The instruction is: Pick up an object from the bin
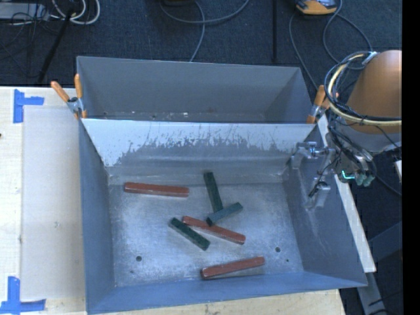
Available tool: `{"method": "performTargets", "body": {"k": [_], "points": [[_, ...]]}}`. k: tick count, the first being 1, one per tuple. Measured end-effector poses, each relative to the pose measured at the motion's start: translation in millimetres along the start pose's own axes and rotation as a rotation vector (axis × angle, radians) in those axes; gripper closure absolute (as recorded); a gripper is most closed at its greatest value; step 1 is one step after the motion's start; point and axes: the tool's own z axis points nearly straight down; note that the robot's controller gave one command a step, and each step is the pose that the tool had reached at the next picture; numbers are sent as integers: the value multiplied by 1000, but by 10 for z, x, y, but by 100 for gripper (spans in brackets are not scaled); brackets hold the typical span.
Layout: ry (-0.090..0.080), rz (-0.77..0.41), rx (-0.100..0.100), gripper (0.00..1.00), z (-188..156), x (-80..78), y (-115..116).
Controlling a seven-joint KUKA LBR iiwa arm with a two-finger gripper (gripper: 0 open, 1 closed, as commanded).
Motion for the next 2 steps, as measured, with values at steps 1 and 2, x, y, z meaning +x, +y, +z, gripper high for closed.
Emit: {"method": "performTargets", "body": {"k": [1,2], "points": [[2,-50,-2,0,1495,311,634],[-6,-52,1,100,1452,285,621]]}}
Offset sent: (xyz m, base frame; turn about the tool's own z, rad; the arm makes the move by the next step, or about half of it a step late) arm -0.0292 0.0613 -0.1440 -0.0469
